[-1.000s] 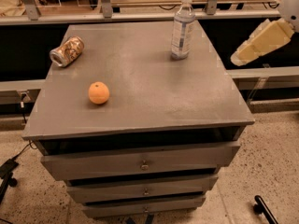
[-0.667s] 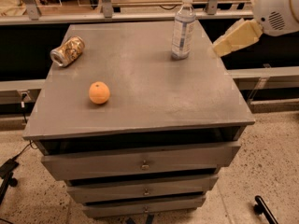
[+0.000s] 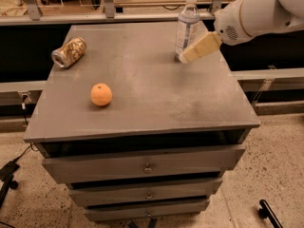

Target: Move blue plastic bottle near orange

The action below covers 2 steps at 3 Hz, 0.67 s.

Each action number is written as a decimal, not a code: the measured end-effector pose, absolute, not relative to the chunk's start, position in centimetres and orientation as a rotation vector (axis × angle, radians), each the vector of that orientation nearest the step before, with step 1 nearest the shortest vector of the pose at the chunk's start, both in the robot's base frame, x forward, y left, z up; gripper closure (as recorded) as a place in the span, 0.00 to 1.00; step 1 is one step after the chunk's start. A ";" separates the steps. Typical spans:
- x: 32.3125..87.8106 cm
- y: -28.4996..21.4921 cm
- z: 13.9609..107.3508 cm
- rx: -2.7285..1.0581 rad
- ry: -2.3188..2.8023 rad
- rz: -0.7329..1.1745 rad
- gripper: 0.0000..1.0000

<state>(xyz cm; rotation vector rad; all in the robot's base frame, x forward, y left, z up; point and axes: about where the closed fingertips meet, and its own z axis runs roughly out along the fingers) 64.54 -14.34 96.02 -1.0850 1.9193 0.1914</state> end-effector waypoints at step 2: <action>65.4 -13.3 95.6 -1.079 1.928 0.227 0.00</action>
Offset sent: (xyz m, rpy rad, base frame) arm 0.0122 0.0124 -0.0018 0.0439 0.0337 -0.0050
